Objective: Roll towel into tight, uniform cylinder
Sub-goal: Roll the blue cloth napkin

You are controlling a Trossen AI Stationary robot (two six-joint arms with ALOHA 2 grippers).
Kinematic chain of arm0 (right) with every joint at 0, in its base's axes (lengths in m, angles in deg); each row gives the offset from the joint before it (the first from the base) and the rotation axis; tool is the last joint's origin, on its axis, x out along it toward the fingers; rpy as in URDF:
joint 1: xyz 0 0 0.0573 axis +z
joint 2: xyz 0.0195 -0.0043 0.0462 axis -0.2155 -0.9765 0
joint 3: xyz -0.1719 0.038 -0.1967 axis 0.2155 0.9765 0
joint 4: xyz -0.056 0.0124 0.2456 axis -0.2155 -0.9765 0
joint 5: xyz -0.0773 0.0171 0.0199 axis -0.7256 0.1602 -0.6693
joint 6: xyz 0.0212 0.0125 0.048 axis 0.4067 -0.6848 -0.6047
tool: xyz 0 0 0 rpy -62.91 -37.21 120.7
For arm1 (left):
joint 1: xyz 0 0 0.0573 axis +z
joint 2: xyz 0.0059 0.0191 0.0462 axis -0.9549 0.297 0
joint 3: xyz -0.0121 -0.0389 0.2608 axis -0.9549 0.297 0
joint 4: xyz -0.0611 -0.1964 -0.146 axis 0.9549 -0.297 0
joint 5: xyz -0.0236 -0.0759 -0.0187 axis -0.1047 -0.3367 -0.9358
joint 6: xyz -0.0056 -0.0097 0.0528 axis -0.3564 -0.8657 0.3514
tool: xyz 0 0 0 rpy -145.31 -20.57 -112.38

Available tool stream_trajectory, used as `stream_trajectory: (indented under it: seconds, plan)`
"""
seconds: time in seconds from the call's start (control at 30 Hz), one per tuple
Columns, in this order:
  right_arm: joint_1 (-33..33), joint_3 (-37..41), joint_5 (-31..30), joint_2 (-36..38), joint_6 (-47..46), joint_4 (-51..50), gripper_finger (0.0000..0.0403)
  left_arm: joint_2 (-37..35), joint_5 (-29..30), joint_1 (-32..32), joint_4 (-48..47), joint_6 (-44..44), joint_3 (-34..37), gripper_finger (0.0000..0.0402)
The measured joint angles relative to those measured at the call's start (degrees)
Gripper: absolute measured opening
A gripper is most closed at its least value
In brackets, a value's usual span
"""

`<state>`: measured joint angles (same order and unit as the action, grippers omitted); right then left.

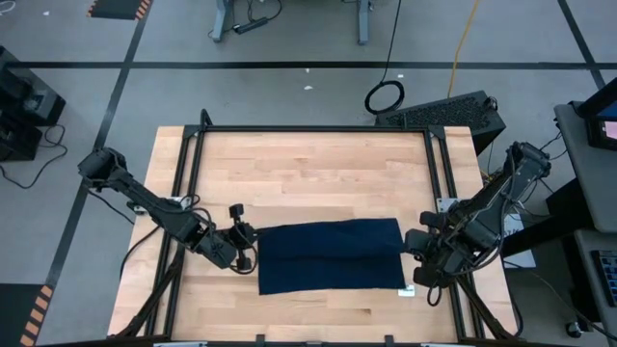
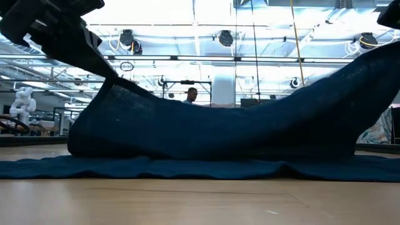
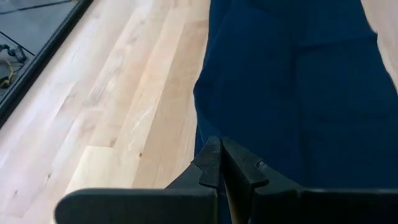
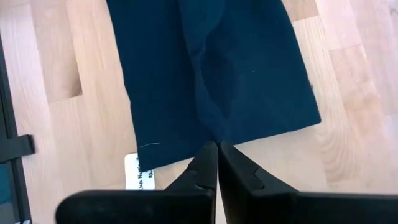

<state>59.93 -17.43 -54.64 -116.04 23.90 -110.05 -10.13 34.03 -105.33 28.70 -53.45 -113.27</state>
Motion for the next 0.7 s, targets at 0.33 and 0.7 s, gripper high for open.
stream_trajectory:
  seconds: [0.33, 0.7]
  plan:
    - [1.1, 0.0, 5.4, -5.2, -1.8, 1.9, 0.0, -0.5, 0.7, -2.2, 0.1, -0.1, 0.0, 0.0011]
    - [1.4, 0.0, 10.2, -12.8, -2.6, 4.2, 0.0, -0.5, -1.9, -5.4, 0.2, -0.1, 0.0, 0.0011]
